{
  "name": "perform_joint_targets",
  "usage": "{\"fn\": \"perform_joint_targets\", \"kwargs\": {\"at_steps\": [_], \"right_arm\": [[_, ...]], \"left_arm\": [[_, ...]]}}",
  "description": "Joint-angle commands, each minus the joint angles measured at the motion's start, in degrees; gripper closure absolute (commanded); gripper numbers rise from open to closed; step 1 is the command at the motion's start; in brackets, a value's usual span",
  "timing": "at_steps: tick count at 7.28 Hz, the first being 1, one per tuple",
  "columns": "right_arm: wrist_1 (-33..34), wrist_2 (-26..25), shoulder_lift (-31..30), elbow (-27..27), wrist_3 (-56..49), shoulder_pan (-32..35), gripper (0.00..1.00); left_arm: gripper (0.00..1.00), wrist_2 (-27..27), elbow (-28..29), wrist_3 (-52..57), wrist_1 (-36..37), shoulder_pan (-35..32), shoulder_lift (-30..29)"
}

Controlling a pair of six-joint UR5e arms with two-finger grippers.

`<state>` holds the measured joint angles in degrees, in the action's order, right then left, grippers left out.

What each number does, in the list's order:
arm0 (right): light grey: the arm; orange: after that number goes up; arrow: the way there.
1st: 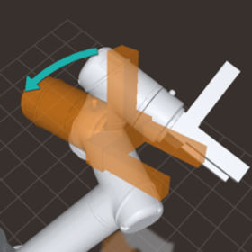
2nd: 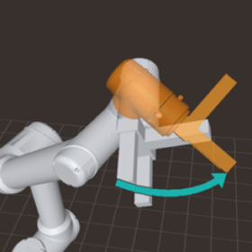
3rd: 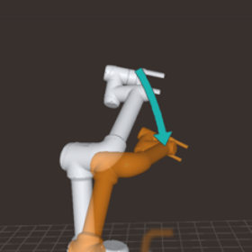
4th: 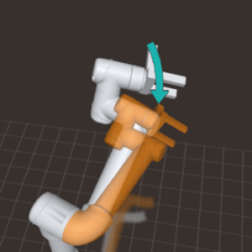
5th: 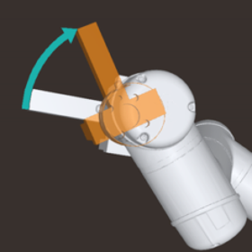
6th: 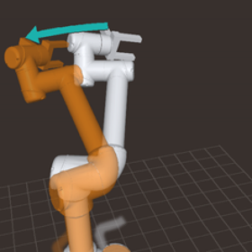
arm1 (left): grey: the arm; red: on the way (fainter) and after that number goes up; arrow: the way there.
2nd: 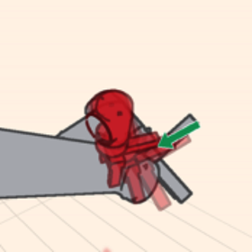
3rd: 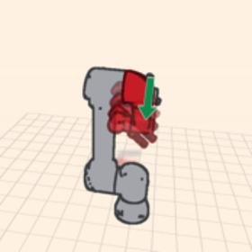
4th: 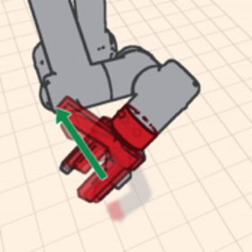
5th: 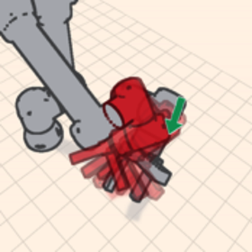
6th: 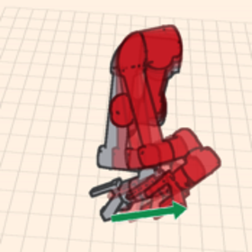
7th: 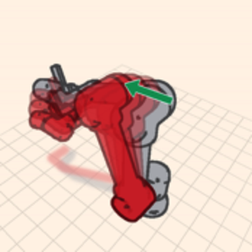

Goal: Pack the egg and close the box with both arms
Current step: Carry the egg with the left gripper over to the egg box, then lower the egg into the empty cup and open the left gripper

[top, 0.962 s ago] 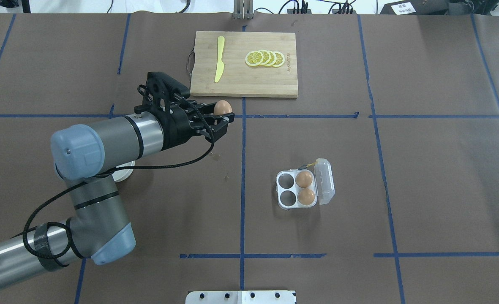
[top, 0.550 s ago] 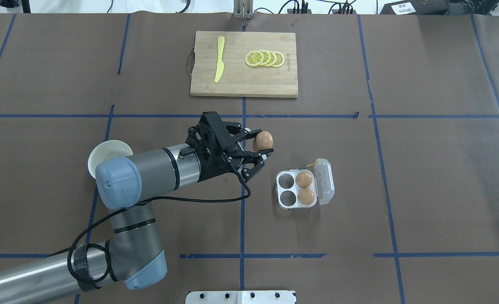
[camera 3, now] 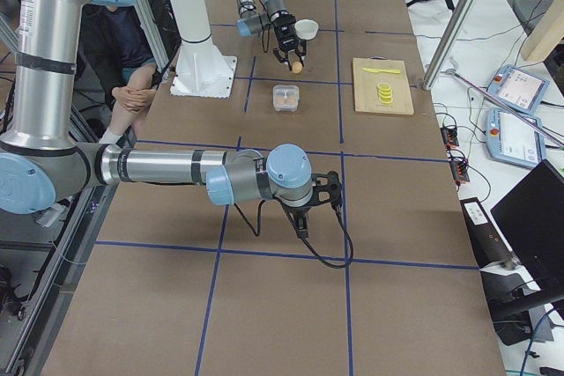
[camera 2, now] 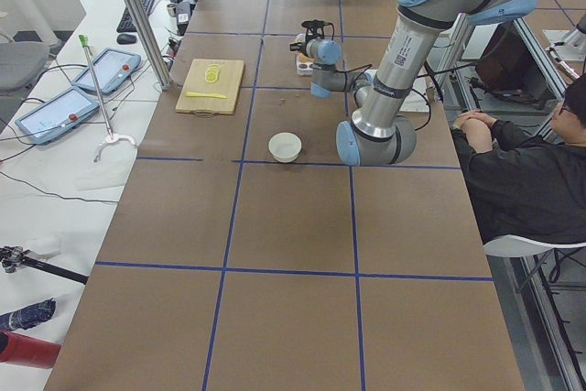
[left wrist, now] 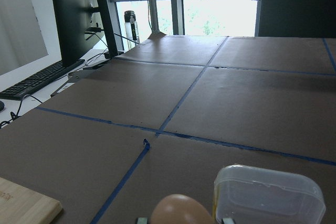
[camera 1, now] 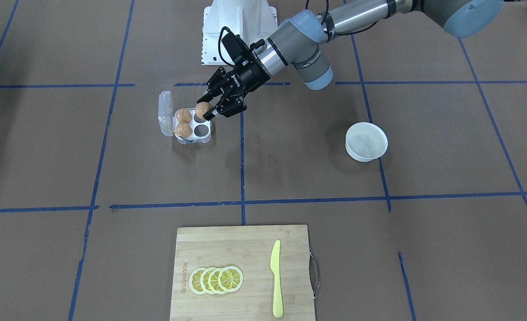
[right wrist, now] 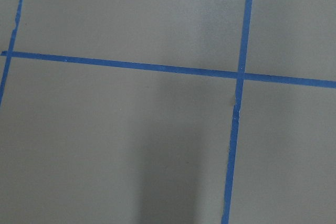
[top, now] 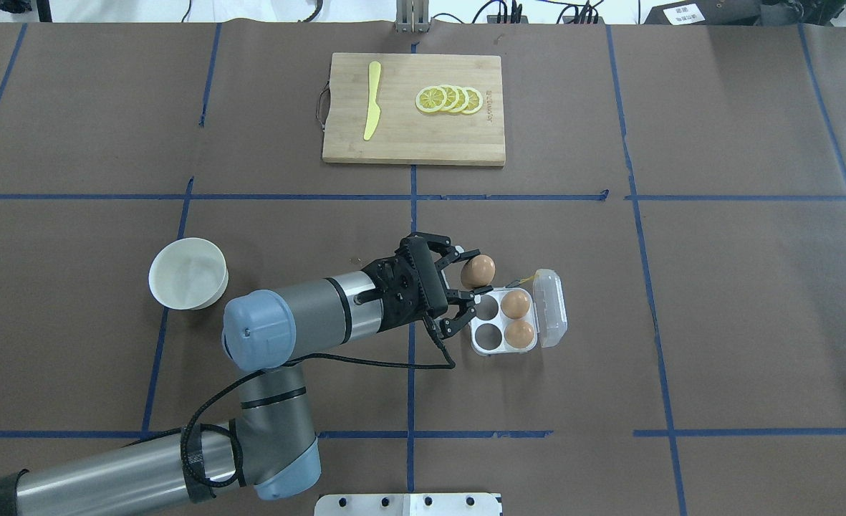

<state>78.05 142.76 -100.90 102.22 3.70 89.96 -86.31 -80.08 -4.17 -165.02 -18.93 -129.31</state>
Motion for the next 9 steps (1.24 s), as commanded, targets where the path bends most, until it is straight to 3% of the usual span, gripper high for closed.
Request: {"fn": "perform_joint_targets", "kwargs": {"at_steps": [1,9], "right_arm": [[0.00,0.15,0.00,-0.01,0.34,0.31,0.00],[0.00,0.24,-0.09,-0.27,0.34,0.92,0.00]], "left_arm": [[1.00,0.18,2.90,1.70,-0.39,2.13,-0.68],[1.00,2.11,6.16,1.54,-0.30,5.48,-2.00]]}}
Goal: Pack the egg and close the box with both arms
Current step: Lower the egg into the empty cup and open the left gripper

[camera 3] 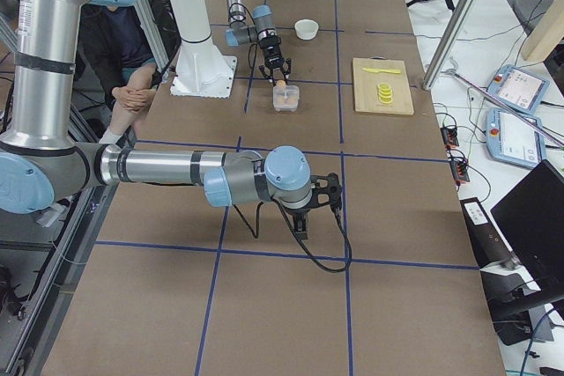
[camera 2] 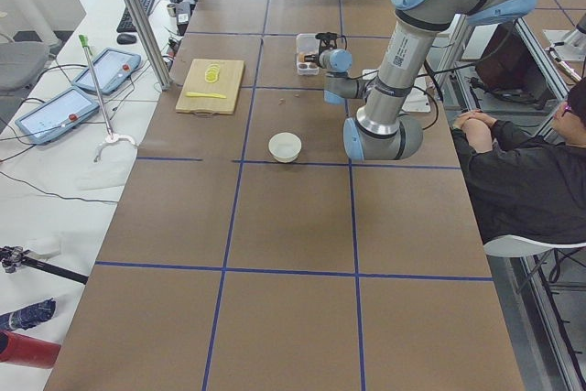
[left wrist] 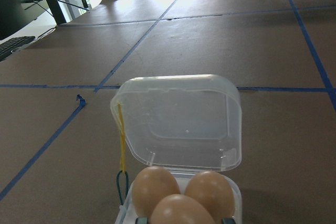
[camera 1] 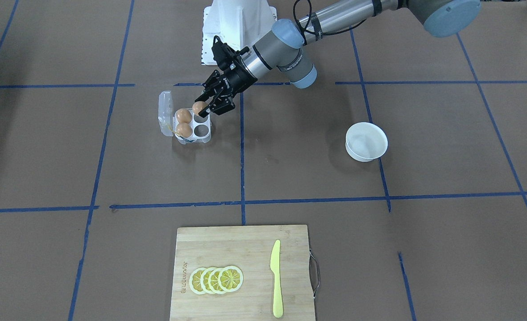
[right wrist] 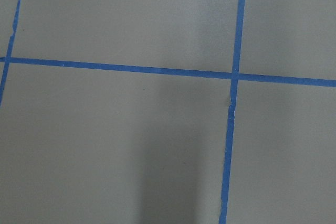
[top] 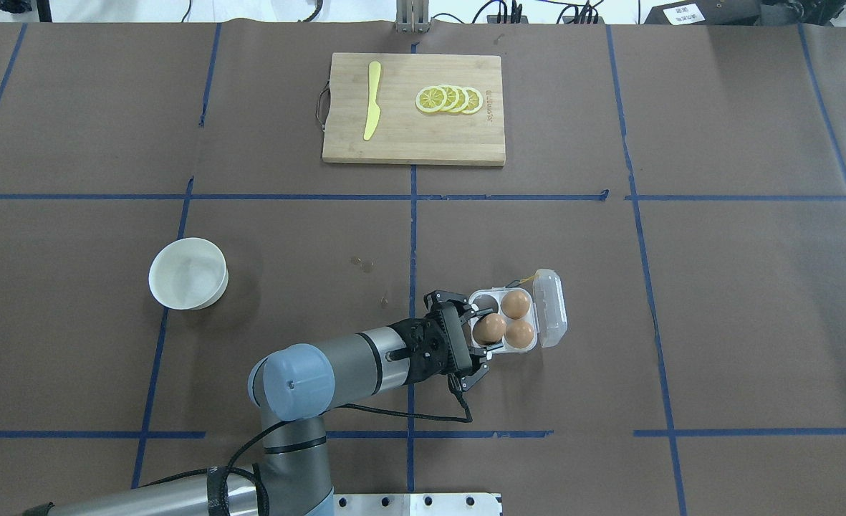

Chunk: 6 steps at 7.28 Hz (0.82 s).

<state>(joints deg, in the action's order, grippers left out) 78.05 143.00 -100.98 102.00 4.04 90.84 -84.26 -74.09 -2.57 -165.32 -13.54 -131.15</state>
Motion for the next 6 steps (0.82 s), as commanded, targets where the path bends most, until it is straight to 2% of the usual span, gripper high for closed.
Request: {"fn": "perform_joint_targets", "kwargs": {"at_steps": [1,4,6], "right_arm": [[0.00,0.00,-0.01,-0.13,0.00,0.04,0.00],[0.00,0.00,-0.01,-0.31,-0.09,0.22,0.00],[0.00,0.00,-0.10,-0.31,-0.09,0.22,0.00]], "left_arm": [[1.00,0.06,0.17,-0.24,0.00,0.10,-0.68],[0.79,-0.03,0.17,-1.73,0.09,0.10,-1.30],[0.46,-0.03,0.26,-1.74,0.09,0.18,-1.22]]}}
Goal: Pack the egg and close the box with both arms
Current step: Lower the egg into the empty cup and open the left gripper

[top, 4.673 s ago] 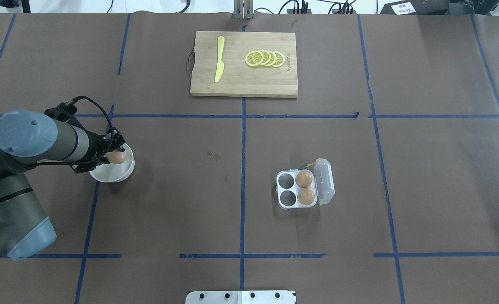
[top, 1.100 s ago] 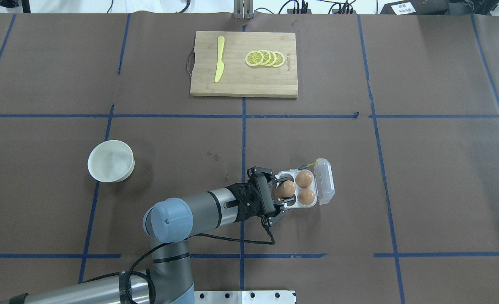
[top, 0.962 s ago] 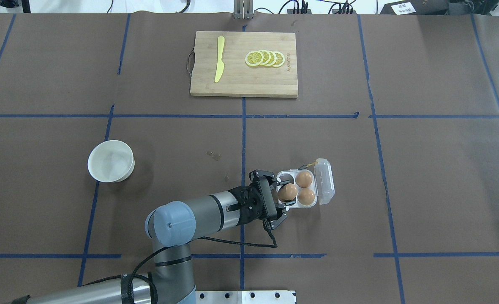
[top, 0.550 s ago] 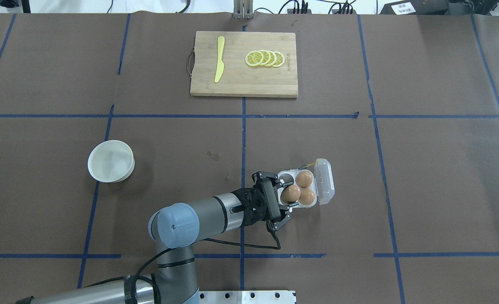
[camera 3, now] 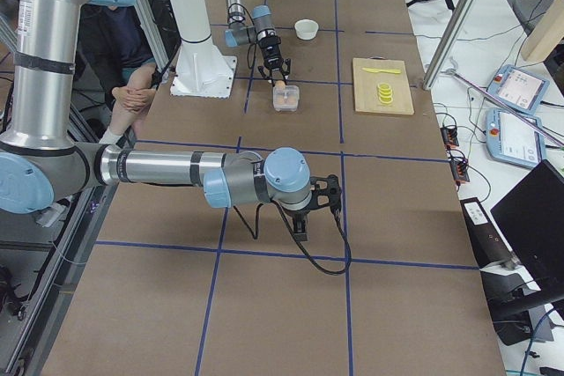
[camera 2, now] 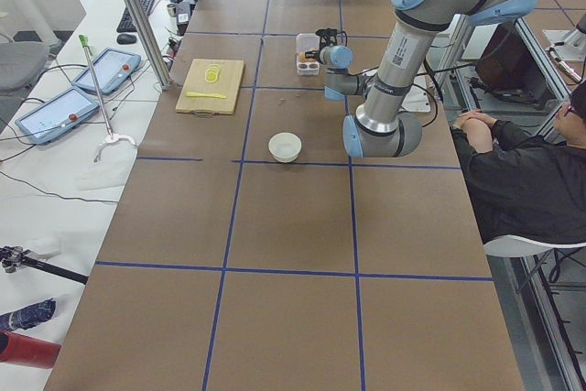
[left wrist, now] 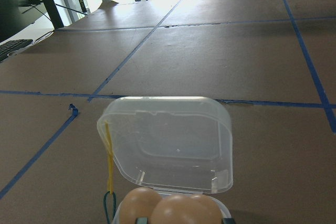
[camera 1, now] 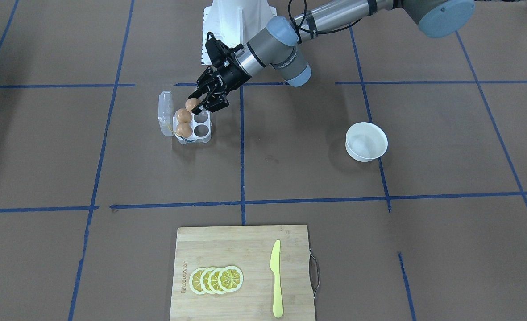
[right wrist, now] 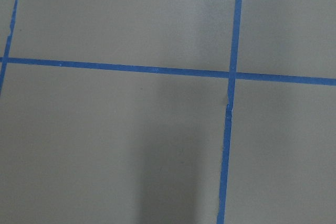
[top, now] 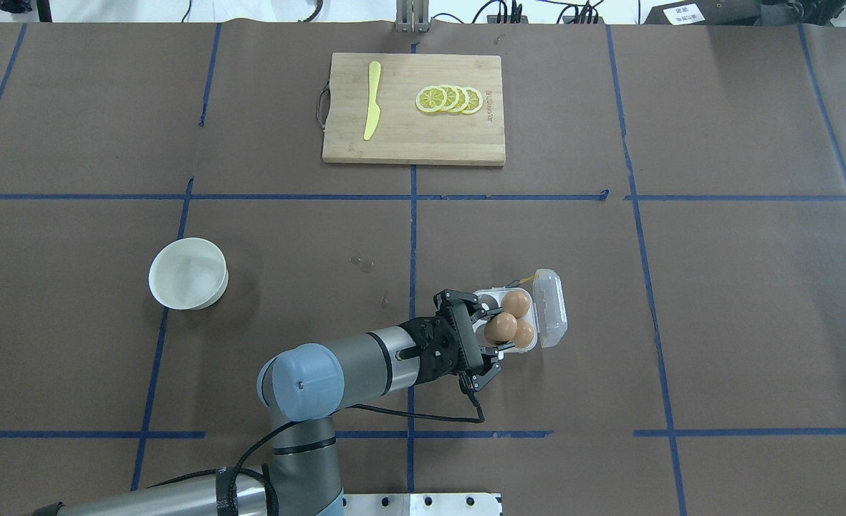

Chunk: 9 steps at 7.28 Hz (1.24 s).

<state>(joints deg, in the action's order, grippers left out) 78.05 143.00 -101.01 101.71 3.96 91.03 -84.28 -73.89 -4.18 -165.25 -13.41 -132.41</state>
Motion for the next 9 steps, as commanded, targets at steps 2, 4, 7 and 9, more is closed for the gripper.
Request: {"fn": "perform_joint_targets", "kwargs": {"at_steps": [2,4,7,9], "right_arm": [[0.00,0.00,0.03,-0.02,0.00,0.11,0.00],[0.00,0.00,0.03,-0.02,0.00,0.11,0.00],[0.00,0.00,-0.06,-0.11,0.00,0.11,0.00],[0.00,0.00,-0.24,-0.11,0.00,0.11,0.00]], "left_arm": [[0.45,0.00,0.49,-0.12,0.01,0.14,0.05],[0.39,0.00,0.76,-0.21,0.01,0.23,0.13],[0.24,0.00,0.76,-0.21,0.01,0.23,0.13],[0.21,-0.27,-0.02,-1.43,0.19,-0.38,0.13]]}}
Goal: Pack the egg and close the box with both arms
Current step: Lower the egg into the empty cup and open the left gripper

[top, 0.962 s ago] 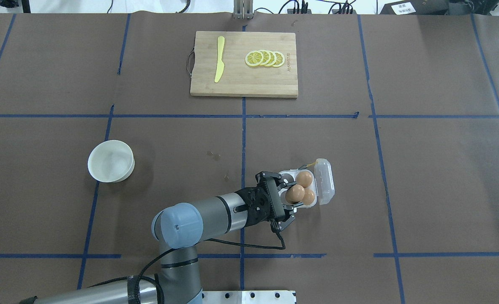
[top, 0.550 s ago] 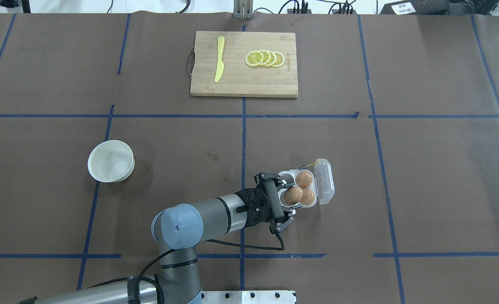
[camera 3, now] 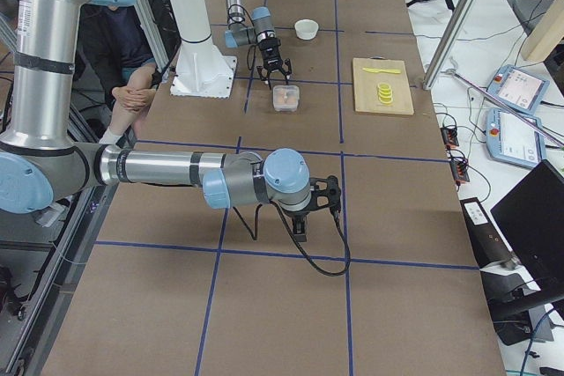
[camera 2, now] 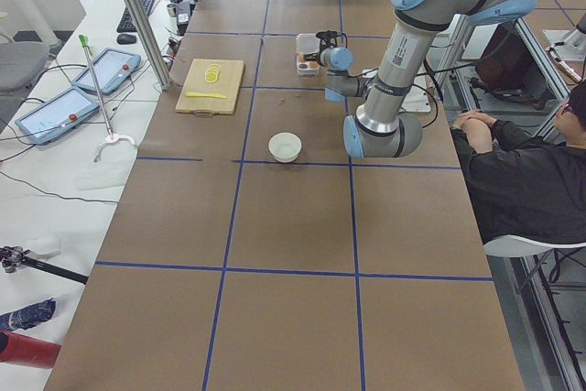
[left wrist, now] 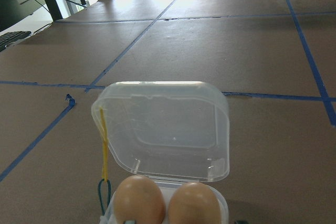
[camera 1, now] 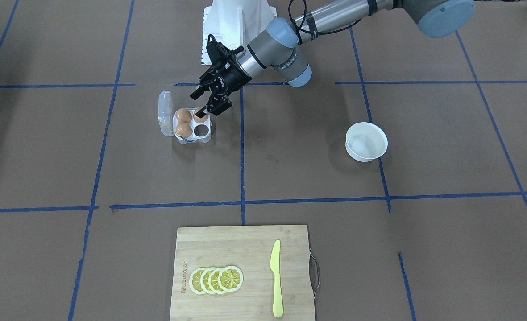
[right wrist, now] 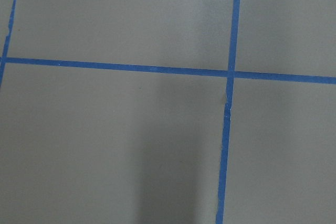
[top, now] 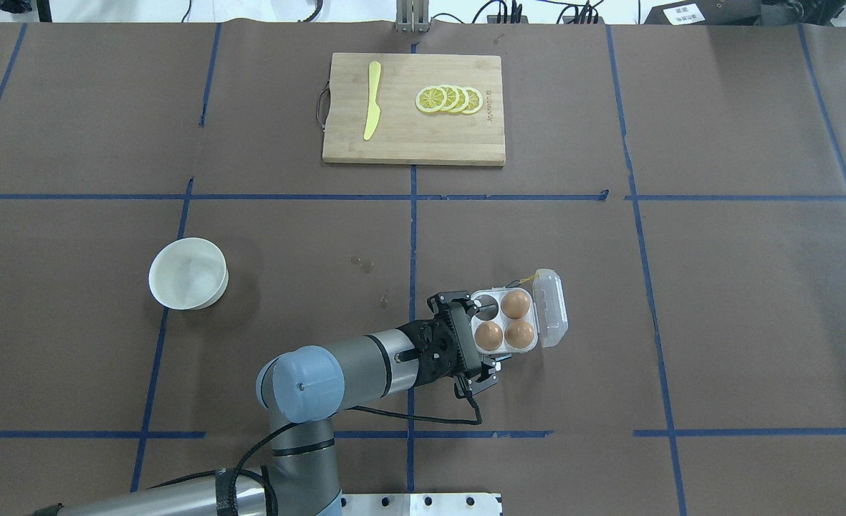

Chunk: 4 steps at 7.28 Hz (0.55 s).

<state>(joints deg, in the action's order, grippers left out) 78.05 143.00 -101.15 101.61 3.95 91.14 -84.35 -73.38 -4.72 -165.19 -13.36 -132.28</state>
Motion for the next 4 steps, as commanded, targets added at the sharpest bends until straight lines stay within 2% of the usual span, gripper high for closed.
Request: {"fn": "perform_joint_targets", "kwargs": {"at_steps": [1,2,3,4], "right_arm": [[0.00,0.00,-0.28,0.08,0.00,0.00,0.00],[0.00,0.09,-0.28,0.08,0.00,0.00,0.00],[0.00,0.09,-0.28,0.08,0.00,0.00,0.00],[0.00,0.09,-0.37,0.08,0.00,0.00,0.00]], "left_arm": [[0.19,-1.60,-2.62,-4.12,1.00,-1.13,0.09],[0.16,-5.00,-5.95,-4.41,5.88,-2.88,1.05],[0.05,-7.82,-11.72,-5.11,13.68,-4.81,2.88],[0.00,-7.85,-17.87,-6.34,20.02,-5.53,6.12]]}}
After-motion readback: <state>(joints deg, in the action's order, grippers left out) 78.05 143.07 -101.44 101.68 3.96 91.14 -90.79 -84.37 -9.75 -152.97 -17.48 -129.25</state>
